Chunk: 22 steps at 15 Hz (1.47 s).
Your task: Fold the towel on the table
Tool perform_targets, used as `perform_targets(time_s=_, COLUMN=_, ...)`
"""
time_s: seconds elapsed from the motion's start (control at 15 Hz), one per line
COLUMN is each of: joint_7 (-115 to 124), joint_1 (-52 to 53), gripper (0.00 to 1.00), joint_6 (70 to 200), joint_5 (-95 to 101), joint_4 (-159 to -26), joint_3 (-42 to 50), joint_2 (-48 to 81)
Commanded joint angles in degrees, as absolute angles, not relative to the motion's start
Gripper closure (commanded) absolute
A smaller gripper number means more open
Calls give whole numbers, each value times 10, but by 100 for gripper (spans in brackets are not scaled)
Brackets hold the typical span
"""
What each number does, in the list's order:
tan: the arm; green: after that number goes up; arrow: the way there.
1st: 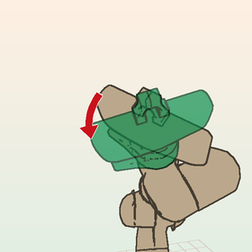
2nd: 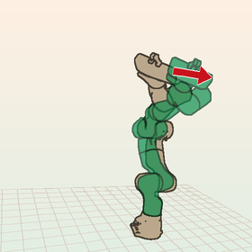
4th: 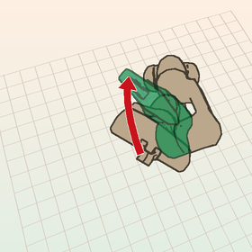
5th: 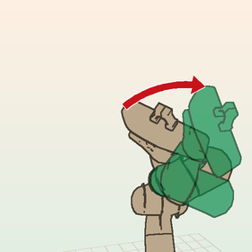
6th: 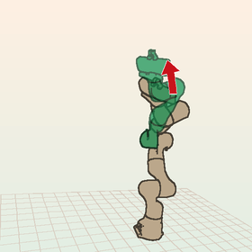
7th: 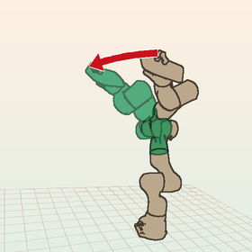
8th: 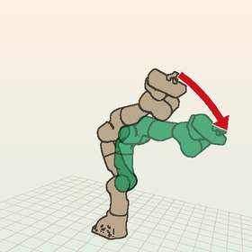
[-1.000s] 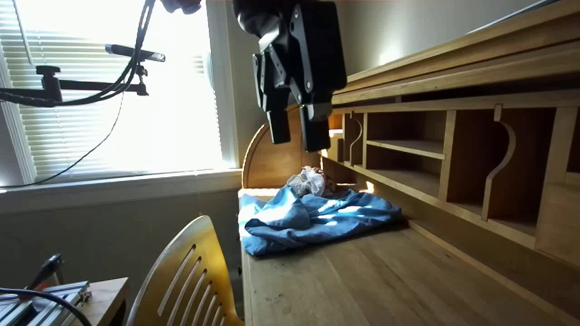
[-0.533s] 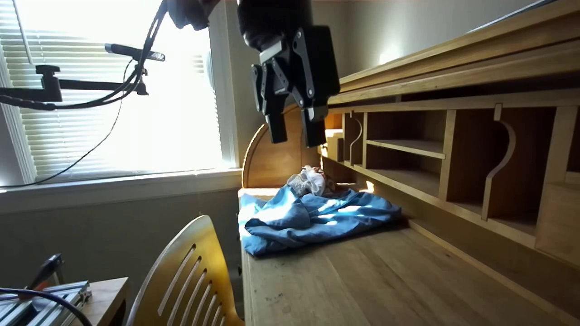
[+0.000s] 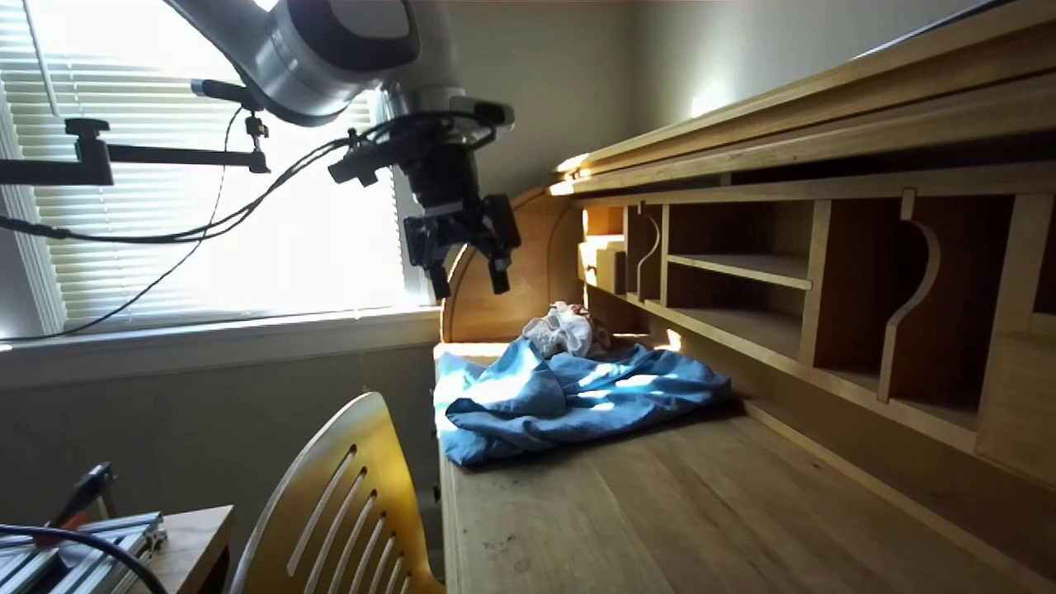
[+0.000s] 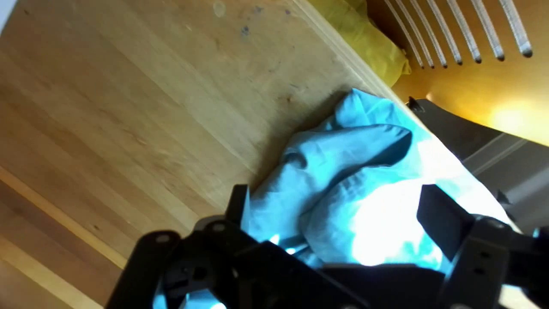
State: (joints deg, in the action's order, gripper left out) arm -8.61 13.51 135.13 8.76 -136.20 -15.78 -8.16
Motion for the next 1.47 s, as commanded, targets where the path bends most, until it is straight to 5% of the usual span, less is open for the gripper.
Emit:
perform_targets(time_s=0.0, joint_7=-58, joint_1=160, gripper=0, joint_6=1397, joint_5=194, joint_4=-1324, joint_3=-197, joint_2=12)
perform_targets(time_s=0.6, joint_7=-79, joint_1=246, gripper=0, joint_6=1439, joint_5=454, joint_4=-1247, joint_3=-202, joint_2=164)
perform_targets(time_s=1.4, joint_7=-68, joint_1=269, gripper=0, joint_6=1445, joint_5=481, joint_4=-1249, joint_3=-195, joint_2=186)
